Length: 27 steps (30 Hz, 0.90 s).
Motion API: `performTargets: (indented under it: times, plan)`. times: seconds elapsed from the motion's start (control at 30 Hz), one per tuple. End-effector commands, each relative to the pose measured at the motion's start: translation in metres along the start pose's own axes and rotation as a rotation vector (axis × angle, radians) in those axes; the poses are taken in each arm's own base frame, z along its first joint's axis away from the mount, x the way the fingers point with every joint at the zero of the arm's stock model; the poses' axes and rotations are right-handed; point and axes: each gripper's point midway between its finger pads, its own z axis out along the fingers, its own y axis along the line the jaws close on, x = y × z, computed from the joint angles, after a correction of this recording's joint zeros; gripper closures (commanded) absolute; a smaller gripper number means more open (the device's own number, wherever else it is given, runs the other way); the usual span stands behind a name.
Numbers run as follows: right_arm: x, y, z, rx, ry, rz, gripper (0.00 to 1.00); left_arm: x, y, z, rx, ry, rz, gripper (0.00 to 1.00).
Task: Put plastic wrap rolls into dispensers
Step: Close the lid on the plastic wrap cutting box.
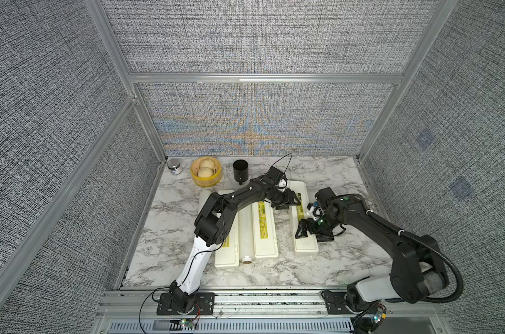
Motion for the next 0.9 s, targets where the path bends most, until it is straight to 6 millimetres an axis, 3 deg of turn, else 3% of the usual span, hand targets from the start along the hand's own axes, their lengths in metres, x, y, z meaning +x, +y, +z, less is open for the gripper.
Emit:
performTargets:
  times: [0.0,0.23,0.6,0.87]
  plan:
    - [0.011,-0.017,0.015,0.033,0.044,0.071,0.11,0.031,0.042,0.009,-0.188,0.062,-0.091,0.38]
    - [0.017,-0.032,0.016,0.001,0.023,0.106,0.13,0.048,0.022,0.003,-0.169,0.057,-0.083,0.37]
    - [0.016,-0.027,0.013,-0.028,0.000,0.103,0.13,0.099,0.003,-0.016,-0.145,0.103,-0.076,0.36]
    - [0.020,-0.014,0.006,-0.095,-0.041,0.112,0.13,0.137,-0.002,-0.015,-0.145,0.168,-0.065,0.38]
